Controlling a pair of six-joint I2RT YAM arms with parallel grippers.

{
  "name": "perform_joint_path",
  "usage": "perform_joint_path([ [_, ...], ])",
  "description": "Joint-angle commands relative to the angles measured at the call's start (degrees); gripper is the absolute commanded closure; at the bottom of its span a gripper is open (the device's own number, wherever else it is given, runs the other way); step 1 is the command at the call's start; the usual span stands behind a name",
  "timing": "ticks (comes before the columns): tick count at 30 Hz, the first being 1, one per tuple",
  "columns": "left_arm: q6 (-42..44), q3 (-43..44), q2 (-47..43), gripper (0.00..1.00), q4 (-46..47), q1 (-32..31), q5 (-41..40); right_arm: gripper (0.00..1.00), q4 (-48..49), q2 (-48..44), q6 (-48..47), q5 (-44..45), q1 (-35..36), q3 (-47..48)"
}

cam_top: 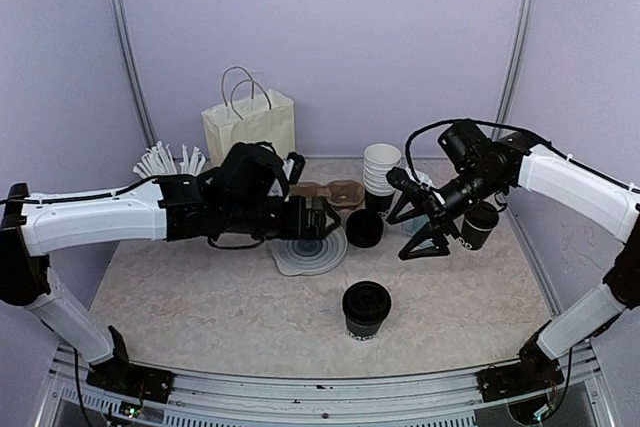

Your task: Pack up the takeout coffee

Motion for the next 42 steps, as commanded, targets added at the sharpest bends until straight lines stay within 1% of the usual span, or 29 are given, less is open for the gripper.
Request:
perform_joint_path([
  [1,2.7,-0.1,-3.9,0.01,4.2,10.5,-1.6,0.00,7.3,-5.1,-5.9,2.4,2.7,-1.5],
  [2,3.8,-0.1,-4.5,0.01,5.4,11.6,-2.2,0.00,8.5,-6.3,-6.8,5.1,4.4,-2.9],
  [4,7.4,-0.4,-5.6,0.01,7.6,11.7,-6.6,0.01,10.2,-7.1,-8.1,13.3,9.4,-5.3],
  [6,12.0,0.1,-6.7,0.01,8.5,10.4,-12.6,0.07,10.9,-6.4,-8.3,17.6,12.2,-6.3],
  [7,15.2,0.6,-7.0,0.01,8.2,9.2,-16.6,0.10,10.5,-5.8,-8.5,18.2,12.8,-6.3],
  [9,21.5,1.5,-6.9,0.01,7.9,6.5,-28.4,0.16,9.3,-4.1,-9.0,18.6,14.0,-5.8],
  [10,23.8,2.0,-6.3,0.01,7.7,5.7,-34.6,0.17,8.9,-3.2,-9.3,18.5,14.7,-5.6],
  [11,25.3,3.0,-5.8,0.01,6.3,5.6,-37.8,0.17,8.7,-2.6,-9.4,18.6,15.5,-5.7],
  [13,22.7,5.4,-4.4,0.01,2.2,6.2,-42.2,0.17,8.8,-1.4,-9.4,19.1,17.2,-5.7],
  [14,22.1,6.4,-4.1,0.01,0.7,6.8,-40.2,0.17,8.9,-0.8,-9.4,19.4,17.9,-5.7],
  [15,22.7,6.6,-4.0,0.01,0.4,7.2,-36.2,0.17,8.9,-0.2,-9.3,19.7,18.7,-5.7],
  [17,24.0,5.5,-5.0,0.01,2.0,7.2,-30.1,0.17,8.5,0.9,-9.4,20.1,20.2,-5.6],
  [18,23.3,4.6,-5.7,0.01,2.9,7.2,-28.6,0.17,8.1,1.4,-9.6,20.2,20.9,-5.6],
  [22,20.1,2.2,-7.3,0.01,4.3,7.6,-26.8,0.16,7.8,3.0,-9.1,20.8,22.4,-5.5],
  [29,17.5,0.7,-7.6,0.01,4.1,7.4,-24.9,0.17,5.9,7.0,-7.5,24.1,23.3,-4.1],
  [31,17.0,0.4,-7.8,0.02,4.2,7.4,-24.5,0.20,5.4,7.5,-7.5,24.4,23.5,-4.2],
  [34,16.7,0.2,-7.9,0.02,4.3,7.4,-24.3,0.28,5.2,7.5,-7.3,24.8,23.6,-4.2],
  [37,16.5,0.0,-8.0,0.03,4.3,7.5,-24.2,0.34,4.4,6.8,-6.5,25.4,23.6,-3.9],
  [39,16.3,0.1,-8.0,0.03,4.3,7.4,-23.7,0.36,3.5,5.8,-5.9,26.3,23.6,-3.9],
  [42,16.2,0.4,-8.0,0.03,4.3,7.3,-22.9,0.36,3.0,2.8,-5.2,27.9,22.7,-5.1],
])
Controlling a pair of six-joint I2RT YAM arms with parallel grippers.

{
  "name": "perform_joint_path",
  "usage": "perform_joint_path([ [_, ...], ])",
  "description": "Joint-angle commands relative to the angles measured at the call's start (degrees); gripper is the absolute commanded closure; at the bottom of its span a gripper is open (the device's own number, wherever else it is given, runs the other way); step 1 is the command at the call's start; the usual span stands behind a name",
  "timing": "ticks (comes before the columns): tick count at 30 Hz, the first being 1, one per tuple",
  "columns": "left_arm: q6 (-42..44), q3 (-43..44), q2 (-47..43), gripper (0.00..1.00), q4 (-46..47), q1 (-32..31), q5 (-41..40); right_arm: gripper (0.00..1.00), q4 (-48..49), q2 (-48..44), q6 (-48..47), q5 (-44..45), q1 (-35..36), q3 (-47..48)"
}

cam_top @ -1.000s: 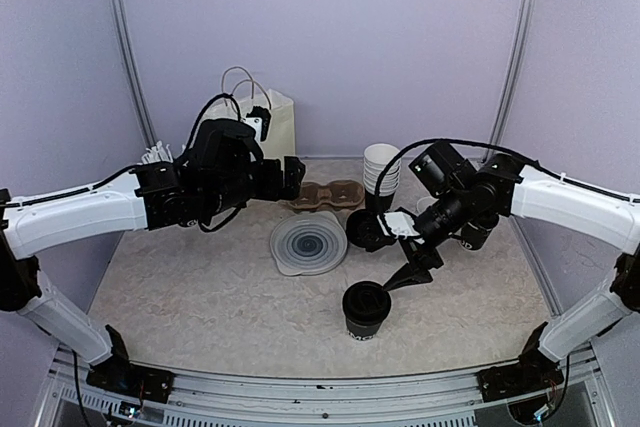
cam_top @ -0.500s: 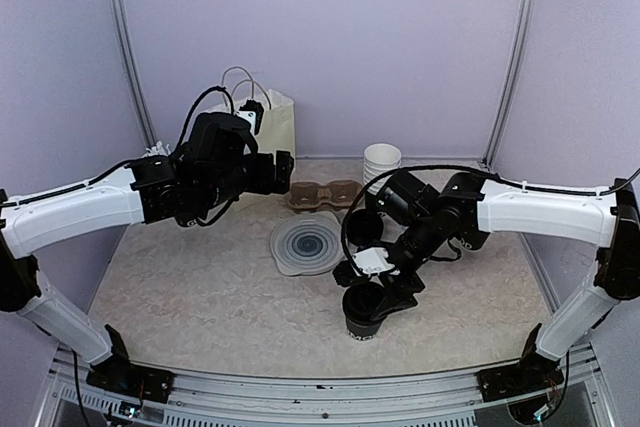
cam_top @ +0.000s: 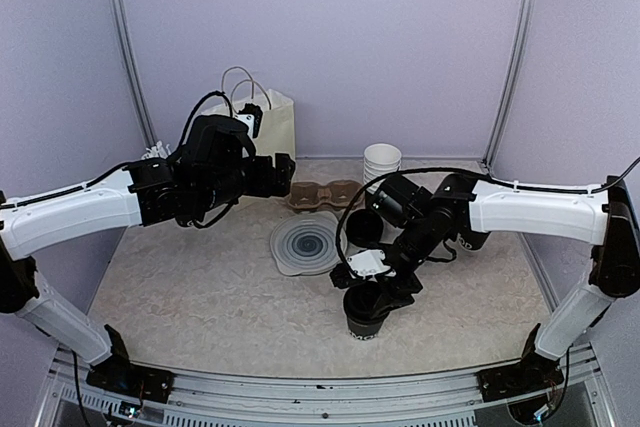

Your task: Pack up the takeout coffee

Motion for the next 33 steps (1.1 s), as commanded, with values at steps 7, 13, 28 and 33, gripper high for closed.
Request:
perform_joint_path([
  [7,1.3,2.1,0.0,0.04,0.9,-0.3,4.7,0.36,-6.7,-9.7,2.1,1.0,-12.4,-4.7],
  [13,2.4,5.6,1.9,0.04,-0.2,-0.6,6.1,0.35,-8.2,-15.2,-0.5,0.8,-27.4,-8.1],
  [28,4.2,20.8,8.1,0.17,-9.6,5.7,13.9,0.35,-6.3,-13.9,-6.4,0.5,-55.8,-9.0],
  [33,6.3,28.0,10.9,0.18,-11.8,10.3,15.3,0.29,-4.5,-13.1,-6.1,0.4,-56.3,-11.6],
])
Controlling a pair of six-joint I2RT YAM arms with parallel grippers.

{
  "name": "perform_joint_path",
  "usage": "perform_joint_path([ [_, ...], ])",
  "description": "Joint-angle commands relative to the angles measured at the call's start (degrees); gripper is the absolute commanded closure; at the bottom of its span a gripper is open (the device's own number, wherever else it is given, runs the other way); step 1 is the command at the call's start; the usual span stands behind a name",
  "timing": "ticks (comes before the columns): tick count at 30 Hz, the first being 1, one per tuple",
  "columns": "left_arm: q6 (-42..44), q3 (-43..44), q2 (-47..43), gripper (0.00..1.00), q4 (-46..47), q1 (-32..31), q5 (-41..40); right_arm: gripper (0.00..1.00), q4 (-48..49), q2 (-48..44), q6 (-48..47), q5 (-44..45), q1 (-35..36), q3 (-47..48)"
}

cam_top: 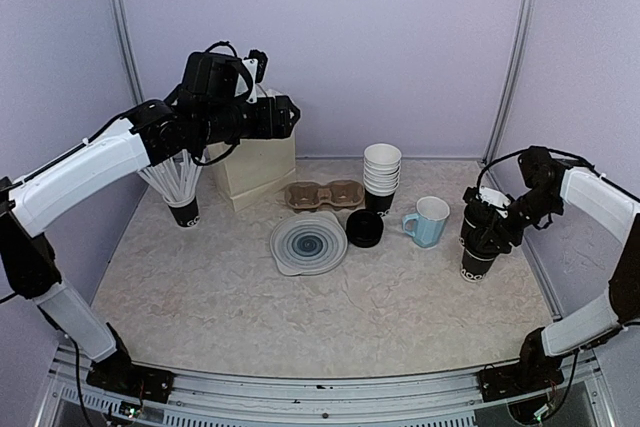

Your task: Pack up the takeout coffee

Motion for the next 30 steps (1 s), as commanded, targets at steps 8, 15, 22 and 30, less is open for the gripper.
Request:
perform_joint_path([
  [8,2.8,17.0,7.8,0.20,-7.5,11.8,1.3,0.00,-3.6,-1.2,-0.4,-4.6,-1.1,2.7],
  [15,6.1,23.5,12.2,0.27,-10.1,21.2,4.9,0.00,-7.5,-2.1,0.4,-8.3,-1.1,7.7],
  [22,8.5,27.2,17.4,0.31,-9.3,30.4,14.5,0.01,-9.5,-2.1,1.1,-12.9,-1.1,9.1],
  [30,12.7,34.5,26.1,0.31,-8.7,32.5,21.4,0.03,-10.6,-2.1,1.3,-15.8,-1.1,9.0],
])
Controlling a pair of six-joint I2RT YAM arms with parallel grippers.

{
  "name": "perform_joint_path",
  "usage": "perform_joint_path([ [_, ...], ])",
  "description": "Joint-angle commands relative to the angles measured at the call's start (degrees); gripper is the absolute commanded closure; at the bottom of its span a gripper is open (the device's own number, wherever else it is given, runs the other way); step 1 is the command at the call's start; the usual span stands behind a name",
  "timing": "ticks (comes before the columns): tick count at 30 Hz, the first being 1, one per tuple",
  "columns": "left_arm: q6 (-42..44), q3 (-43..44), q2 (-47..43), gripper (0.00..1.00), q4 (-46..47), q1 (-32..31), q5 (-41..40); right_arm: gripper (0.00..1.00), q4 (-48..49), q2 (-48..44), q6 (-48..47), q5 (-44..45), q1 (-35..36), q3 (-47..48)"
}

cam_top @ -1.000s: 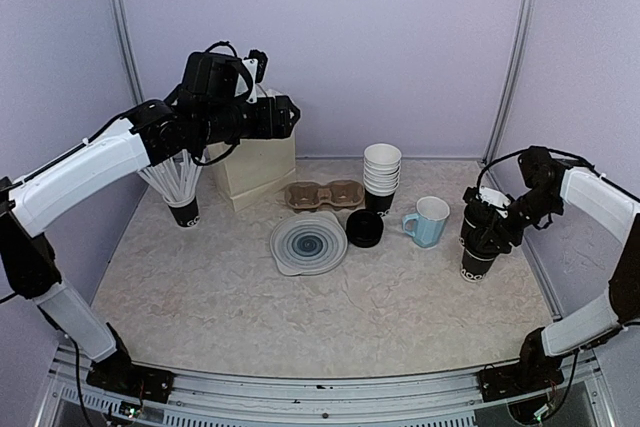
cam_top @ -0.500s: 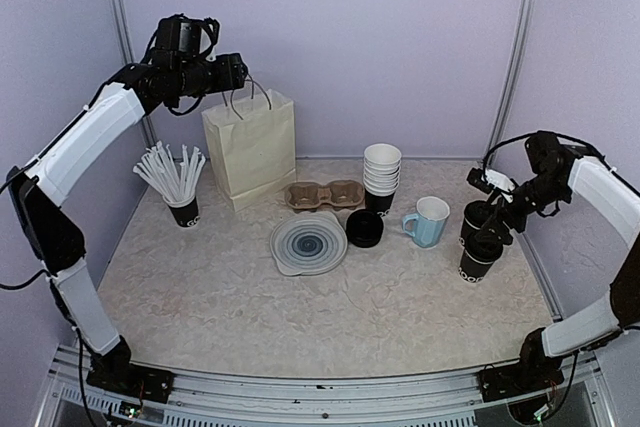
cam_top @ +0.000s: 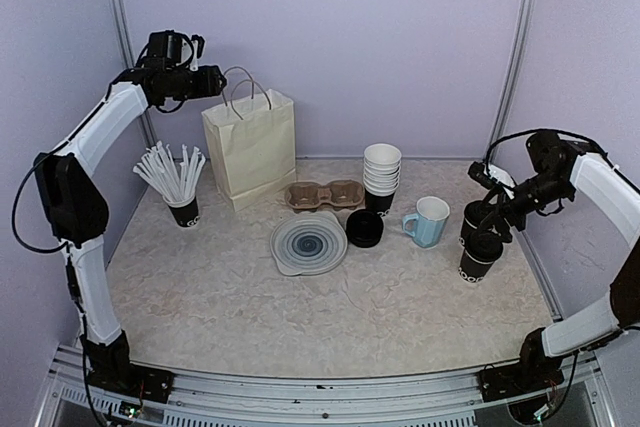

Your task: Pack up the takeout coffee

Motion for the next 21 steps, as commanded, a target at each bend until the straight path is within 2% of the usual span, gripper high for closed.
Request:
perform_joint_path([
  [1,3.3,5.6,5.1,0.30,0.6,-0.5,2.4,0.03,-2.0,-0.7,0.7,-3.5,-0.6,1.0],
  [9,3.5,10.0,12.4,0.35,3.9,-0.5,-2.1,0.07,-2.5,0.1,1.9,-6.3,-0.5,0.1],
  [12,4.2,10.0,13.3,0.52,6.2,-0.5,-1.6,0.08,-2.4,0.2,2.1,-7.0,-0.5,-0.3],
  [15,4.1,9.8,13.5,0.86,8.0,-0.6,1.1,0.11,-2.4,0.7,2.4,-7.5,-0.4,-0.5],
  [16,4.0,9.3,13.2,0.93,8.6,-0.8,1.8,0.12,-2.6,0.9,2.5,-7.7,-0.4,-0.4],
  [18,4.3,6.4,10.8,1.00,11.1,-1.6,2.7,0.13,-2.6,1.0,2.6,-8.1,-0.4,-0.5],
  [21,6.0,2.2,6.5,1.00,14.5,-3.8,3.2,0.14,-2.4,1.1,2.9,-8.6,-0.4,-0.5],
])
